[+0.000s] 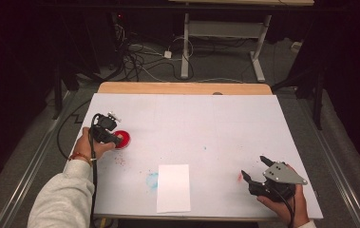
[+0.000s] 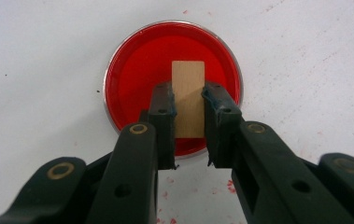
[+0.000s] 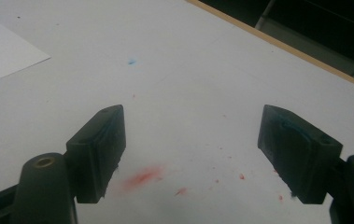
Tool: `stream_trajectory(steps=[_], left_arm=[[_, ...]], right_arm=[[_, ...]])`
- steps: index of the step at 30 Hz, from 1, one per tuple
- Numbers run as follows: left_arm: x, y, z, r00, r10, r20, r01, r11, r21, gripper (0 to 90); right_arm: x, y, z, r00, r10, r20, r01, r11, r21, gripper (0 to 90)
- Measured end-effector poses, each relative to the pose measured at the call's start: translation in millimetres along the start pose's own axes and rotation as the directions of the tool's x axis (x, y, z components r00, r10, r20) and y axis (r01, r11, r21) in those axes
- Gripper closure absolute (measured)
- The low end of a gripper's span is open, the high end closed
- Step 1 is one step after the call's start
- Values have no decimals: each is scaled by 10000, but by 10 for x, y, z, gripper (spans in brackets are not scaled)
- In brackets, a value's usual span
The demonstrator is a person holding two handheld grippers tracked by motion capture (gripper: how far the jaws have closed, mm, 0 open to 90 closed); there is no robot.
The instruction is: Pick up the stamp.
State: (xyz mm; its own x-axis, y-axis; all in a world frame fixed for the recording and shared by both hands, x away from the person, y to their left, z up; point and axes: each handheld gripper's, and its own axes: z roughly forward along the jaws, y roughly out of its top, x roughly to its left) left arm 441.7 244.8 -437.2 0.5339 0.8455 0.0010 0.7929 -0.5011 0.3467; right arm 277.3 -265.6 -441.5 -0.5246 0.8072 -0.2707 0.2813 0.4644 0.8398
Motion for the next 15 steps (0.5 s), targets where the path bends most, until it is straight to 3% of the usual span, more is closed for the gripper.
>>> stream_trajectory(steps=[6,11,15], left_arm=[[-2,-6,-5,10000,4,-22,-5,10000,-64,737],[64,-55,-31,9986,-327,404,346,9983,-466,737],[77,-88,-114,9989,-358,307,381,9962,-789,737]], right_arm=[[3,3,10,10000,27,-63,-27,10000,4,243],[-6,3,5,10000,67,-56,-67,10000,-9,243],[-21,-5,8,10000,79,-27,-79,10000,13,242]])
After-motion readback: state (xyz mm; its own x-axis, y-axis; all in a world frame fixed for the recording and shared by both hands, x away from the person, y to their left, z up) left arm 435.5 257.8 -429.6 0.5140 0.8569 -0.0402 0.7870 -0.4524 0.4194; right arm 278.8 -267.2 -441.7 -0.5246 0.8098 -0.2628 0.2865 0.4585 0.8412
